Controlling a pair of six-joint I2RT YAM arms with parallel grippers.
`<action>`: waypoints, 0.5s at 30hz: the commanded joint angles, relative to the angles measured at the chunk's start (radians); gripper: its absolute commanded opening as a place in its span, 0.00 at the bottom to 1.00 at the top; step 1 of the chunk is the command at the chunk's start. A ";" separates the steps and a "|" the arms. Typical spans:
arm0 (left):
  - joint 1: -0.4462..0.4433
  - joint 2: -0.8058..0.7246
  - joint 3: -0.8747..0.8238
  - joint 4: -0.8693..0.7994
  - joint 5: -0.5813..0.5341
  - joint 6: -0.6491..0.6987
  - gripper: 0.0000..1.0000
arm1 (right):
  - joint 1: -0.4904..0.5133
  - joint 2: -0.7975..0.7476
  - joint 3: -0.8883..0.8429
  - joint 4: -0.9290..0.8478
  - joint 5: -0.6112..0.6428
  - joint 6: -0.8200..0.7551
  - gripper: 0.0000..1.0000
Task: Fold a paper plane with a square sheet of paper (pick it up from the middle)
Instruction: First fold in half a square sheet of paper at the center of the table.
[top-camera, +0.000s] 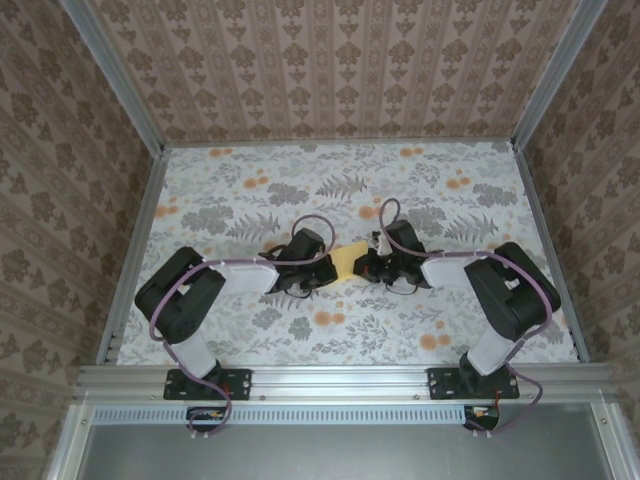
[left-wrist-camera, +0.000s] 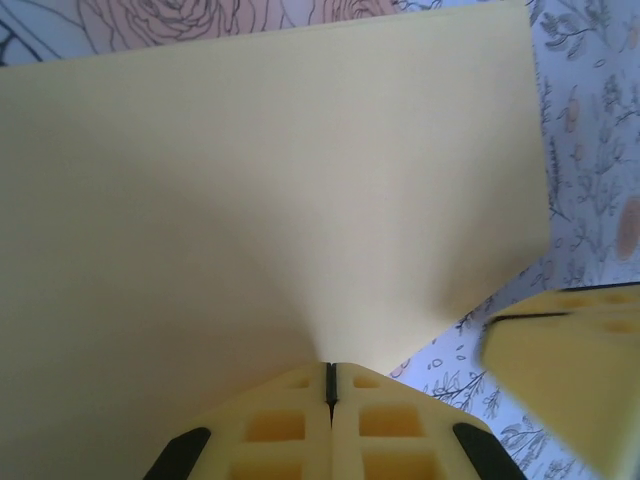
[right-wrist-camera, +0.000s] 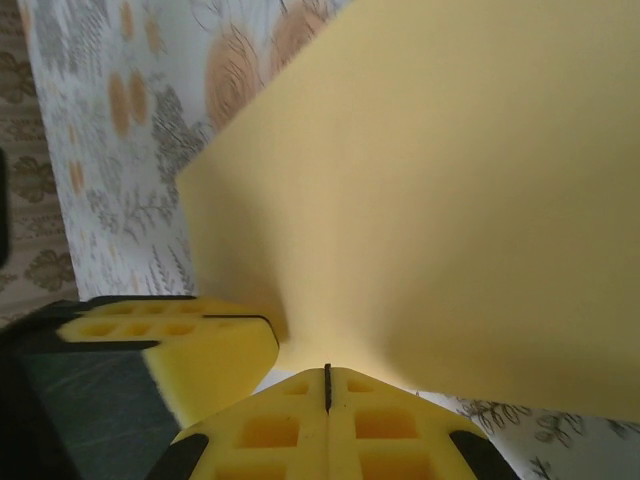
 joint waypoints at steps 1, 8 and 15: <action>-0.018 -0.015 -0.026 0.115 -0.033 -0.053 0.00 | 0.006 0.045 0.036 0.037 0.006 0.038 0.00; -0.035 0.030 -0.023 0.098 -0.085 -0.140 0.00 | 0.006 0.088 0.032 0.036 0.025 0.058 0.00; -0.048 0.039 -0.052 0.128 -0.091 -0.211 0.00 | 0.006 0.108 0.021 0.020 0.046 0.071 0.00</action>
